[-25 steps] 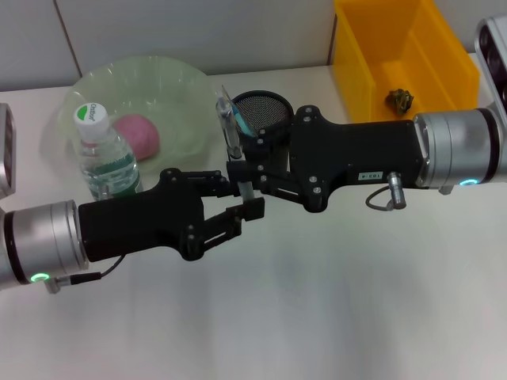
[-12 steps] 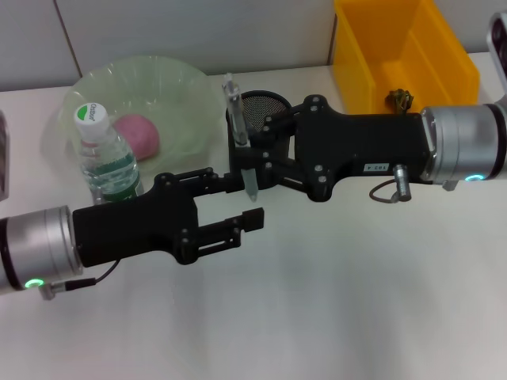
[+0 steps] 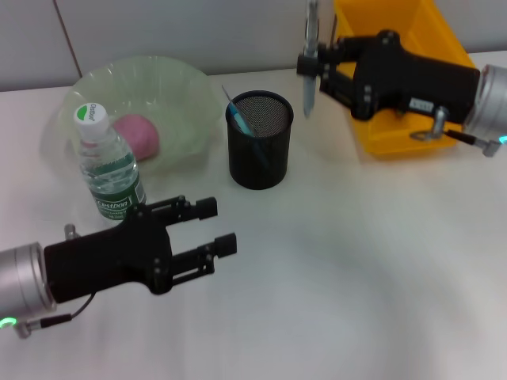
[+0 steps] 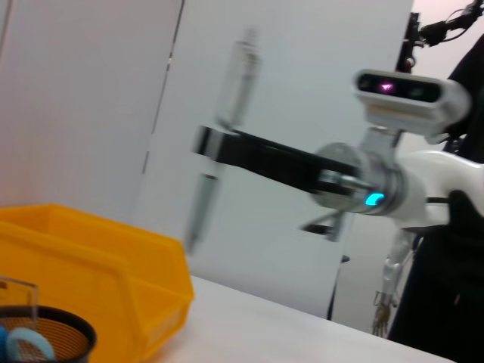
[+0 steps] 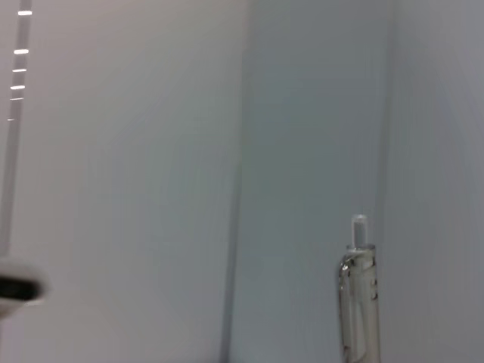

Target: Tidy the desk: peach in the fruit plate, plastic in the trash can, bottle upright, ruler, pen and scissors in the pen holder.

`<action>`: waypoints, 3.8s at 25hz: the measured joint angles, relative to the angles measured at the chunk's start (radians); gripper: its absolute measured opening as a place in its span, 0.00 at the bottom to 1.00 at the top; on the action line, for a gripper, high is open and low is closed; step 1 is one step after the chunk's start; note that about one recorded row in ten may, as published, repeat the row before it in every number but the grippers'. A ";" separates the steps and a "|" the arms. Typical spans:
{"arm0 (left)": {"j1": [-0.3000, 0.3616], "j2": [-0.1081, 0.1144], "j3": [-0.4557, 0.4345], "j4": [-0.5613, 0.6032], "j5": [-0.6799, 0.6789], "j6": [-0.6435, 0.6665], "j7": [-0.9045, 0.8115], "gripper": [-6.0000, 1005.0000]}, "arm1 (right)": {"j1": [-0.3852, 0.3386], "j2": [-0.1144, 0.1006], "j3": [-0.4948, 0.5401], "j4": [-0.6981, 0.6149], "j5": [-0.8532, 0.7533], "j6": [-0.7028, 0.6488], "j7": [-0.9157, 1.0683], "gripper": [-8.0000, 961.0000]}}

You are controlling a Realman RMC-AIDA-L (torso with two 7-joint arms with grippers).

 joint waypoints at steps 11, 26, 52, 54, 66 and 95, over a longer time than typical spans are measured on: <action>0.036 -0.003 0.029 -0.010 0.010 0.028 0.007 0.65 | 0.115 0.004 -0.017 0.178 0.117 0.236 -0.150 0.20; 0.035 0.003 0.027 -0.011 0.036 0.022 -0.031 0.72 | 0.215 0.008 -0.017 0.358 0.124 0.403 -0.220 0.22; 0.042 0.015 0.026 -0.003 0.036 0.052 -0.035 0.82 | 0.260 0.012 -0.016 0.538 0.166 0.505 -0.319 0.27; 0.042 0.015 0.026 -0.003 0.036 0.053 -0.035 0.82 | 0.257 0.012 -0.021 0.541 0.165 0.501 -0.319 0.32; 0.022 0.066 0.002 0.001 0.036 0.071 -0.100 0.82 | 0.032 -0.015 -0.013 0.364 0.198 0.139 -0.148 0.60; -0.113 0.116 -0.207 0.129 0.392 0.143 -0.254 0.82 | 0.000 -0.142 -0.028 0.126 -0.384 -0.171 0.202 0.85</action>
